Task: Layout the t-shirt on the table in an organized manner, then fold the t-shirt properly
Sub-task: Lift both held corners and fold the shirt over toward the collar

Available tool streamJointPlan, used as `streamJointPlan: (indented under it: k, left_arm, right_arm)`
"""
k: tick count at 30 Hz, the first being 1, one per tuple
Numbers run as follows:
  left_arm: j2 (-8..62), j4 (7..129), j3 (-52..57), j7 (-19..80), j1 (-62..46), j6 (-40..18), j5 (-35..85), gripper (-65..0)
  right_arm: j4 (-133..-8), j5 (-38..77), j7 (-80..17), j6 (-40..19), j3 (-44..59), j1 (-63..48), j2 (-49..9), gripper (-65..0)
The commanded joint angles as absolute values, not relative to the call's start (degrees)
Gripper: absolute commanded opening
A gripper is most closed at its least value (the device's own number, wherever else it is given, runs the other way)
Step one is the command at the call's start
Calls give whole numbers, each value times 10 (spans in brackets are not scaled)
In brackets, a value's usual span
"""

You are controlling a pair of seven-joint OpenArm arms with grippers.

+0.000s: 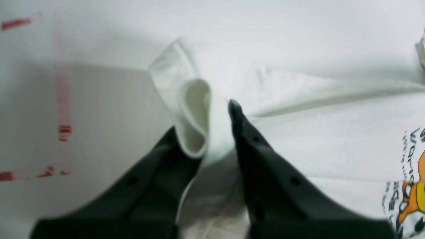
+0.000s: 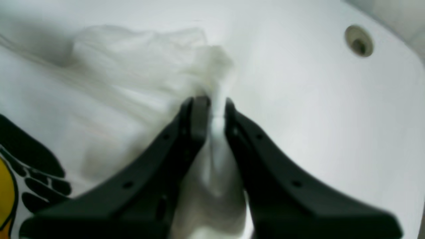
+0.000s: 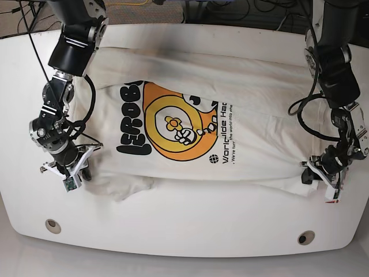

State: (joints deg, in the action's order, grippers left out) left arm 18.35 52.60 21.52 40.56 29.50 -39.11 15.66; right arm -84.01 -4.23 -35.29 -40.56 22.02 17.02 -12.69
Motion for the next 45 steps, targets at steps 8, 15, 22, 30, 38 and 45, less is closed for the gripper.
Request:
streamJointPlan:
  k: [8,15,22,30,38,45]
  left_arm:
    - [196,647,262,457,250,-400,160,-633]
    - [196,705,288,458,189,-400,160,-629]
    - [196,753,298,459,128,-400,160,-628]
    - [196,778,298,480,75,-400,159,-628]
    - [196,778,298,481,47,-400,159,-628]
    - [196,778,298,481,41,-400,157,-628]
  right_arm:
    - [-970,-36,-407,-400,225,125,-123,-591]
    - [-1042,-36,-410,-400,224,57,-116,-591]
    - [-1100,-36,-410,-400,226,-14,-99,-591]
    - [-1130,-36,-410,-400,226,-80,-97,-591]
    - [-1142,-36,-410,-400,258,-116,-89,-591]
    - [-1143,-36,-410,-400,284,-131,-76,-590]
